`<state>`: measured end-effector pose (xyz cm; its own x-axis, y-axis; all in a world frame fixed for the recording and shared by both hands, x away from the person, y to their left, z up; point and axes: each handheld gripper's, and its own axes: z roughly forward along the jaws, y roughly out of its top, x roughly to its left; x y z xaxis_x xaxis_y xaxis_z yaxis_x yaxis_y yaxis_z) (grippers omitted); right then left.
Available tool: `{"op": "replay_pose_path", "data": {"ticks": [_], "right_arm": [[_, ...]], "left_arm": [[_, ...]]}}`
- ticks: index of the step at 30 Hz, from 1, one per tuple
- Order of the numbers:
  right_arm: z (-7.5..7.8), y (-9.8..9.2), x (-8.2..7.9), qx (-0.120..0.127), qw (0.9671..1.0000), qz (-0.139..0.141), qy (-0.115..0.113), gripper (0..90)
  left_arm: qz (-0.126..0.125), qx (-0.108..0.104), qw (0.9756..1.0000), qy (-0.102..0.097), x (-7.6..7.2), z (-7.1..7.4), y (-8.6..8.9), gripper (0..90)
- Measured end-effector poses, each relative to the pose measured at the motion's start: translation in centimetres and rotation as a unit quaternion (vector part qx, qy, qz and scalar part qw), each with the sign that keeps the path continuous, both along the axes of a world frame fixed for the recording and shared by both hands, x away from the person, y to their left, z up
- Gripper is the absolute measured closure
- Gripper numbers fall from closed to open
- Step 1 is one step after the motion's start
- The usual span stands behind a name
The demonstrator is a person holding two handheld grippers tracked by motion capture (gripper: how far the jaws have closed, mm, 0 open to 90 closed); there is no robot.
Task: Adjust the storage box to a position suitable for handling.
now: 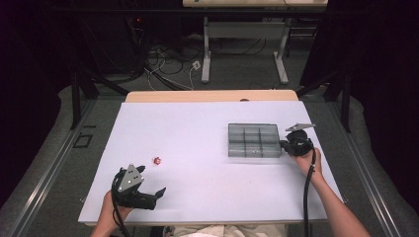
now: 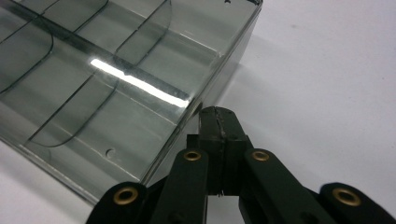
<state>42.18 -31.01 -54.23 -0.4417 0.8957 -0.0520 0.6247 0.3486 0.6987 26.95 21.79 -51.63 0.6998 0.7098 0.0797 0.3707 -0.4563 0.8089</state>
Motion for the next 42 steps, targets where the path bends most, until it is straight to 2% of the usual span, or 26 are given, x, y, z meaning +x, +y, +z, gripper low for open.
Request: {"op": "replay_pose_path", "data": {"ticks": [4,8,12,15,20,30,34,42], "right_arm": [[0.0,0.4,-0.3,-0.001,1.0,0.004,0.005,90.0],[-0.1,0.8,-0.4,-0.001,0.9999,0.011,0.004,90.0],[-0.2,1.3,-0.5,-0.001,0.9999,0.013,0.005,90.0],[-0.2,1.7,-0.6,0.006,0.9998,0.014,0.009,90.0],[-0.3,2.5,-0.5,-0.003,0.9995,0.03,0.005,90.0],[-0.4,3.9,-0.2,-0.005,0.9994,0.035,0.007,90.0],[-0.3,4.5,-0.3,-0.008,0.9988,0.048,0.007,90.0],[-0.3,5.7,-0.3,-0.009,0.9983,0.057,0.005,90.0]], "left_arm": [[-0.001,-0.002,1.0,-0.004,0.0,0.0,-0.1,0.1],[-0.003,-0.002,1.0,0.001,0.0,0.0,-0.1,0.1],[-0.003,-0.001,1.0,-0.006,0.0,0.0,-0.1,0.1],[-0.003,-0.002,1.0,-0.005,0.0,0.0,-0.1,0.1],[-0.002,-0.003,1.0,-0.004,-0.1,0.0,-0.1,0.1],[-0.001,-0.003,1.0,-0.005,-0.1,0.0,-0.1,0.1],[-0.002,-0.003,1.0,-0.004,-0.1,0.0,-0.2,0.1],[-0.003,0.0,1.0,-0.003,-0.1,0.0,-0.2,0.1]]}}
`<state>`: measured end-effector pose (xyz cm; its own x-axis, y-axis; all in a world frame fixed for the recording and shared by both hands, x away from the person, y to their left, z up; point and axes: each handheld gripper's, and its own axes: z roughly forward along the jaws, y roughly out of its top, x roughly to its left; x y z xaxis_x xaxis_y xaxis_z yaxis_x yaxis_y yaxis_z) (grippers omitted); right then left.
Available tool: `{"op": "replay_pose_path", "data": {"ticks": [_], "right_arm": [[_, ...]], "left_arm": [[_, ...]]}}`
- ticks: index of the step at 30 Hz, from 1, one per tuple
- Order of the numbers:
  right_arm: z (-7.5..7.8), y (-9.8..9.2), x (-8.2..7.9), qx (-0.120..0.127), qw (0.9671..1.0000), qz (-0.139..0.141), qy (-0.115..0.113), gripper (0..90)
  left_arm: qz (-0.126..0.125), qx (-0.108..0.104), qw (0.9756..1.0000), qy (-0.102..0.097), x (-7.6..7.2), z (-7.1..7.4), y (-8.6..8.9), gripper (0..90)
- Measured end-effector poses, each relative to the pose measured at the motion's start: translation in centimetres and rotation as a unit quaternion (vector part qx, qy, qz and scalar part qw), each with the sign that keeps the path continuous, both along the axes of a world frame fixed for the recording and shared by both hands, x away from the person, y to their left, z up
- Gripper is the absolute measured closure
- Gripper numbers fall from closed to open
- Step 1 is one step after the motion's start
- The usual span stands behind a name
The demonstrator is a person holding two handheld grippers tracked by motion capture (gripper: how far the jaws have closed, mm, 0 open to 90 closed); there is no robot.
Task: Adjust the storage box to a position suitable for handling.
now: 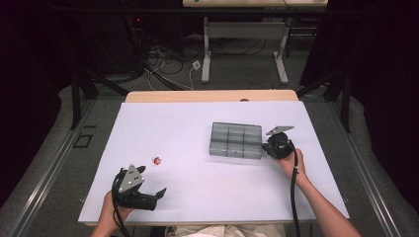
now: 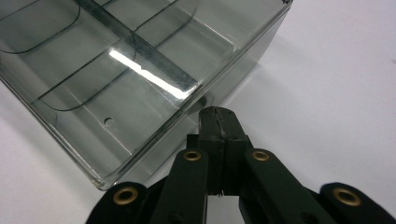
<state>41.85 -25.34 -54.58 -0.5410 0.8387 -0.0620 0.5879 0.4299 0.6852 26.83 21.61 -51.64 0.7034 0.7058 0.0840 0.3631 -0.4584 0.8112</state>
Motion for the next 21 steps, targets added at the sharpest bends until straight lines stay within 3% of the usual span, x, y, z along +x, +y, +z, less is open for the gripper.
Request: {"op": "replay_pose_path", "data": {"ticks": [21], "right_arm": [[-0.07,0.44,0.01,-0.002,1.0,0.001,-0.006,90.0]], "left_arm": [[0.002,0.0,1.0,0.0,0.05,-0.1,-0.11,0.1]]}}
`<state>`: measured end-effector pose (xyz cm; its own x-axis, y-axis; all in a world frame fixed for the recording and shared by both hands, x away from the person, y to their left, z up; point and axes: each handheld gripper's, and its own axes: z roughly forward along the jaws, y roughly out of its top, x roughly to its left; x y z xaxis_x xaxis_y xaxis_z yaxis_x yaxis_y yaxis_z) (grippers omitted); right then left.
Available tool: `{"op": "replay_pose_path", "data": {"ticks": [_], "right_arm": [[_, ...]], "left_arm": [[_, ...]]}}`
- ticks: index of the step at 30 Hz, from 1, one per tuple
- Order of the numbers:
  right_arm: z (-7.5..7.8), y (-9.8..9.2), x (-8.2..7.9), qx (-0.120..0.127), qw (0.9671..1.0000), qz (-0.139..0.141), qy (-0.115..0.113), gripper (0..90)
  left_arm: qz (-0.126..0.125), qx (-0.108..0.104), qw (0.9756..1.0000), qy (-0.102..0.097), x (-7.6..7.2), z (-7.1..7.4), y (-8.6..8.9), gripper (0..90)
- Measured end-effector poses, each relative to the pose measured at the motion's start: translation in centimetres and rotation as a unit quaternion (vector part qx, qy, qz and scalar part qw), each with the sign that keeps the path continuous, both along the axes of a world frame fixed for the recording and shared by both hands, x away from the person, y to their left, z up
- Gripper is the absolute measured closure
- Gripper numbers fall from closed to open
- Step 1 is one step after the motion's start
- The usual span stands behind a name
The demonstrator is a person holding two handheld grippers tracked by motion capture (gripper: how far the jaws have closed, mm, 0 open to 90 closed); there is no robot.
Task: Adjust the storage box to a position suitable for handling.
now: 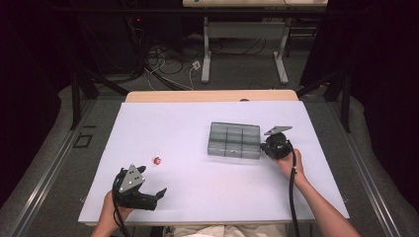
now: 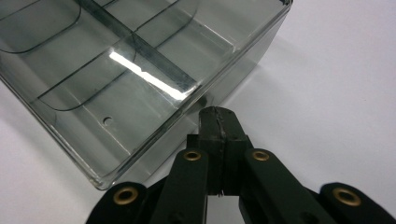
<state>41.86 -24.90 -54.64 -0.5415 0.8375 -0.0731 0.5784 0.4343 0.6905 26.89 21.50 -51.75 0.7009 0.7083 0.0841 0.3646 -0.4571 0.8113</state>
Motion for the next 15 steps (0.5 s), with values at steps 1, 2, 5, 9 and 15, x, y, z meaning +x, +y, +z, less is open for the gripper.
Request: {"op": "replay_pose_path", "data": {"ticks": [1,2,5,9,15], "right_arm": [[-0.04,0.03,0.01,0.0,1.0,-0.001,0.0,90.0],[-0.08,0.06,0.05,0.001,1.0,0.0,0.001,90.0],[-0.14,0.1,0.19,-0.001,1.0,-0.006,0.0,90.0],[-0.25,0.34,0.43,-0.004,1.0,-0.008,0.001,90.0],[-0.22,0.94,0.64,-0.006,1.0,-0.003,0.003,90.0]], "left_arm": [[-0.001,0.0,1.0,0.002,0.03,-0.01,0.0,0.2],[-0.002,0.001,1.0,0.002,0.04,-0.01,0.01,0.2],[-0.001,0.001,1.0,0.001,0.05,0.0,-0.03,0.2],[0.0,0.0,1.0,0.0,0.01,0.0,0.02,0.1],[-0.002,0.001,1.0,0.001,0.05,0.01,-0.04,0.1]]}}
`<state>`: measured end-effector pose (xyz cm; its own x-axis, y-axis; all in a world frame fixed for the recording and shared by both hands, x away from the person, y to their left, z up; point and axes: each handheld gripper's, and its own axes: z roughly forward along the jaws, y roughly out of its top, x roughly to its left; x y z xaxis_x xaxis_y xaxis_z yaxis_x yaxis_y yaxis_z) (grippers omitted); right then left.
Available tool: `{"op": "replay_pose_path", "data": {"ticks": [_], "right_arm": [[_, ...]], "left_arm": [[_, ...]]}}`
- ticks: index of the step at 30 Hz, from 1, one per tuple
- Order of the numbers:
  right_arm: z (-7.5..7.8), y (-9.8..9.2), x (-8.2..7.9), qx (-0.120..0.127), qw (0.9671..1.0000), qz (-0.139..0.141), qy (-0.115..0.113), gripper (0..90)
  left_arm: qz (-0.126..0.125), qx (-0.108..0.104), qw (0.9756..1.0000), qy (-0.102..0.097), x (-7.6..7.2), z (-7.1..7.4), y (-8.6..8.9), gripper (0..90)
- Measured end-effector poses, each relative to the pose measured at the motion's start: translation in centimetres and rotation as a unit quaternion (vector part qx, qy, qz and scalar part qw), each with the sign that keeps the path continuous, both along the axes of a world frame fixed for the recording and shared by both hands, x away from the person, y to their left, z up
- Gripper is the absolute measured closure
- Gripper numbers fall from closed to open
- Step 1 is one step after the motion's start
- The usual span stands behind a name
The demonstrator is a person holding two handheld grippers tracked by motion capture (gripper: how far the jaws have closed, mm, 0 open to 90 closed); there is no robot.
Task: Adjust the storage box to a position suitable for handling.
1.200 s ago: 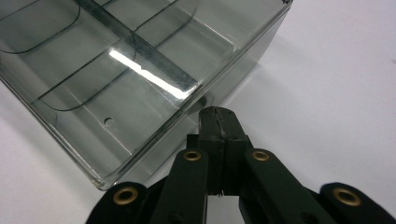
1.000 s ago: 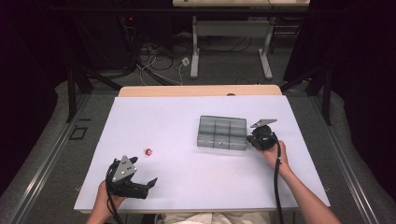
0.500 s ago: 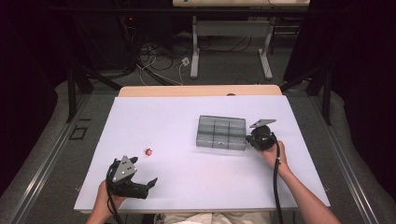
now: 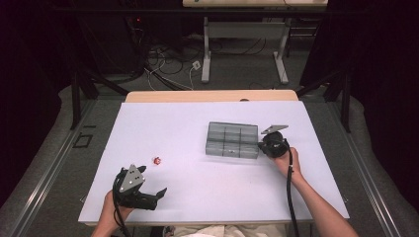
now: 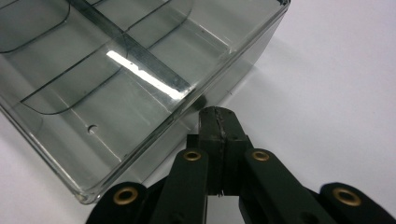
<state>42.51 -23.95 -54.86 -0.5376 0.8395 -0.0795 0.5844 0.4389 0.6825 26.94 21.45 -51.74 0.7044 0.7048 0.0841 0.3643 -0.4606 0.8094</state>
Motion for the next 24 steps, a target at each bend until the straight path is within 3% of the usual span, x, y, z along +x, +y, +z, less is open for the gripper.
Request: {"op": "replay_pose_path", "data": {"ticks": [24], "right_arm": [[-0.1,3.4,1.1,-0.001,0.9999,0.012,-0.011,90.0]], "left_arm": [[0.0,0.0,1.0,-0.001,0.0,0.0,0.0,0.2]]}}
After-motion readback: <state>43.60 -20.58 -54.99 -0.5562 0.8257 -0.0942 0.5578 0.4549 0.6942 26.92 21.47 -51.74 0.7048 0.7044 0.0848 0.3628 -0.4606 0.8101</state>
